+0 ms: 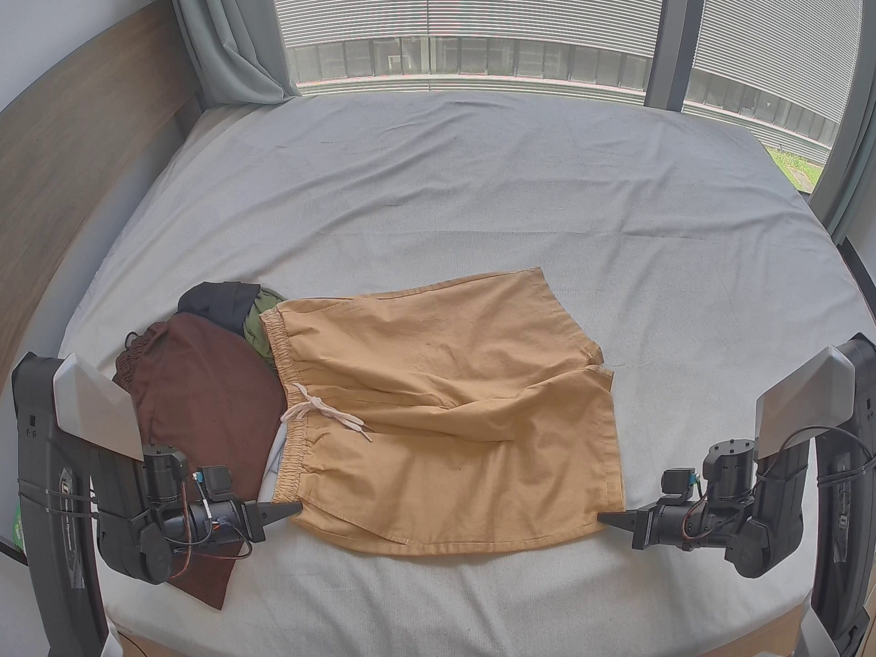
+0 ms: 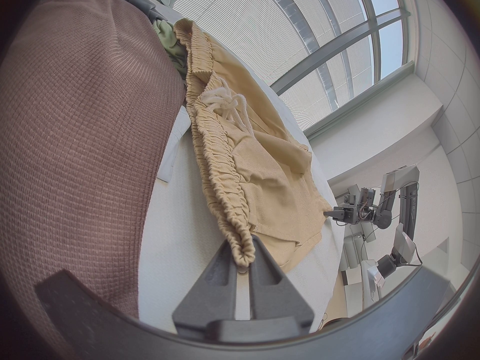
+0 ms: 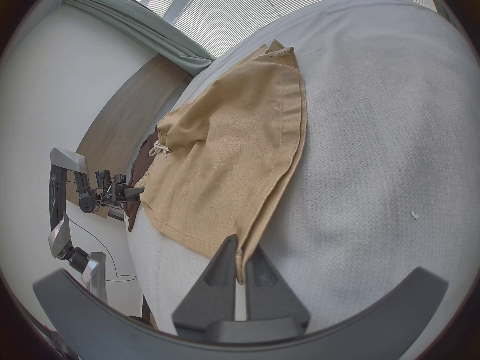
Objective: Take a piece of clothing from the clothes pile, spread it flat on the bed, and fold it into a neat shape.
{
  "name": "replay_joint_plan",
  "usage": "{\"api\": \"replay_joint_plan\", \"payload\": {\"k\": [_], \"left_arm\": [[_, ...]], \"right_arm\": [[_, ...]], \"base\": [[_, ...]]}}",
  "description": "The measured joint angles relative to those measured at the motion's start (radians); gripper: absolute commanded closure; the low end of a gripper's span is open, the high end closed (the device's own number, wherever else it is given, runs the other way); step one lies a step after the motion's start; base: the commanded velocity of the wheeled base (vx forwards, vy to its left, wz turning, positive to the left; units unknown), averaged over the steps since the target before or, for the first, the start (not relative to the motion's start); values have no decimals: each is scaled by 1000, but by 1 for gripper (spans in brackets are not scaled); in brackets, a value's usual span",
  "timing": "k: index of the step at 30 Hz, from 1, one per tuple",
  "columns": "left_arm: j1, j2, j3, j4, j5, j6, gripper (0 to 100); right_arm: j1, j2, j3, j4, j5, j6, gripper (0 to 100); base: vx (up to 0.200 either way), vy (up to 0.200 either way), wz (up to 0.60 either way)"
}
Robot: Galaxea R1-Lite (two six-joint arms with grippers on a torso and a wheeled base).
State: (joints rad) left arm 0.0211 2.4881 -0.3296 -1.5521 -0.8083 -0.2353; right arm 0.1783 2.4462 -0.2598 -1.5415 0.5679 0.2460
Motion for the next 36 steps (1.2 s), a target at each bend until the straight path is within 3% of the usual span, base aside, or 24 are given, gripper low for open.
{"api": "replay_joint_plan", "payload": {"k": [21,36], "left_arm": [[16,-16,84,-1,-10,116,100],[20,-30,127,-1,-15,157,100]], "right_arm": [[16,-44,93,-1,-1,-106,100],[22,-48,101,-1,0,-108,100]], "base": [[0,0,0],[0,0,0]]}}
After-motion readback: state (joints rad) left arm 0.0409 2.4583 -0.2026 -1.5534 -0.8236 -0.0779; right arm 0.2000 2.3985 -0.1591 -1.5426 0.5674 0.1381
